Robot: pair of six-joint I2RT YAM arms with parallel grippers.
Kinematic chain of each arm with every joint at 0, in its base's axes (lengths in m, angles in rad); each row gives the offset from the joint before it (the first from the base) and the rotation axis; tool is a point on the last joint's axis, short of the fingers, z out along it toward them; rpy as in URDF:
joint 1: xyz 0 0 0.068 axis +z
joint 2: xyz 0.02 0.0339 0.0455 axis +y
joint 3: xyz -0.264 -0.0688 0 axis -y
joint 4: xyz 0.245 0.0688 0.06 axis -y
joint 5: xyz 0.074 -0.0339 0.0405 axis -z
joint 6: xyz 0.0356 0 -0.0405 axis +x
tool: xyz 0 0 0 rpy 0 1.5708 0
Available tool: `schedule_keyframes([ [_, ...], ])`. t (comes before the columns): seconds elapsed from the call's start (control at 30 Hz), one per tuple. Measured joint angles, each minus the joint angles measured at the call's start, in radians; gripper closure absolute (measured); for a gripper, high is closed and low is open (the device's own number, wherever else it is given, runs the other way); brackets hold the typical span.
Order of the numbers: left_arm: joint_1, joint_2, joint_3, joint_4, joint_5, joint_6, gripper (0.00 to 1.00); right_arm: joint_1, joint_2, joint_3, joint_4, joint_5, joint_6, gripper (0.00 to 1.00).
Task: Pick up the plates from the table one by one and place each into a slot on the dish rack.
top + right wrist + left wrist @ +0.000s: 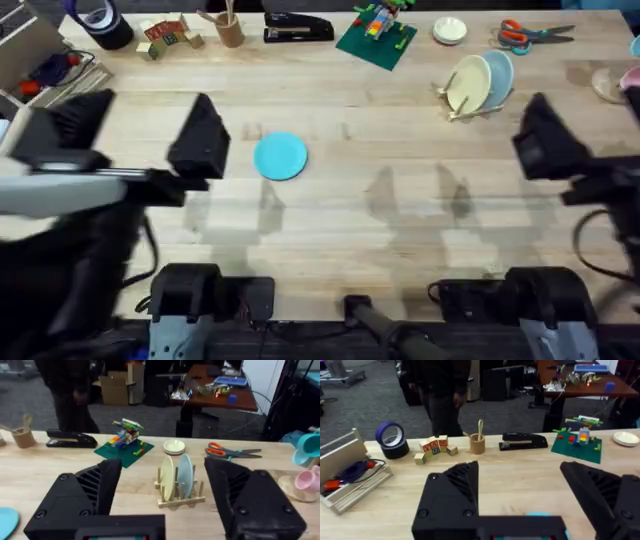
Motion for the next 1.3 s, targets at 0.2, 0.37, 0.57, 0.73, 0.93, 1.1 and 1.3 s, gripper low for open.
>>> schedule_keyframes([
  [0.2, 0.000, 0.149, 0.264, -0.166, 0.000, 0.003, 0.008, 0.000, 0.083, 0.203, -0.148, 0.000, -0.003, 0.009],
  [0.37, 0.000, 0.311, 0.490, -0.328, 0.000, 0.003, 0.008, 0.000, 0.210, 0.379, -0.283, 0.000, -0.012, 0.009],
  [0.57, 0.000, 0.535, 0.763, -0.514, 0.000, 0.003, 0.008, 0.000, 0.417, 0.617, -0.466, 0.000, -0.055, 0.009],
  [0.73, 0.000, 0.739, 1.006, -0.710, 0.000, -0.002, 0.008, 0.000, 0.626, 0.838, -0.595, 0.000, -0.081, 0.010],
  [0.93, 0.000, 0.986, 1.299, -0.962, 0.000, -0.006, 0.008, 0.000, 0.839, 1.079, -0.728, 0.000, -0.087, 0.009],
  [1.1, 0.000, 1.150, 1.503, -1.119, 0.018, -0.007, 0.008, 0.000, 0.970, 1.246, -0.868, 0.000, -0.090, 0.010],
  [1.3, 0.000, 1.262, 1.645, -1.166, 0.047, -0.019, 0.008, 0.000, 1.074, 1.370, -1.014, -0.001, -0.092, 0.009],
])
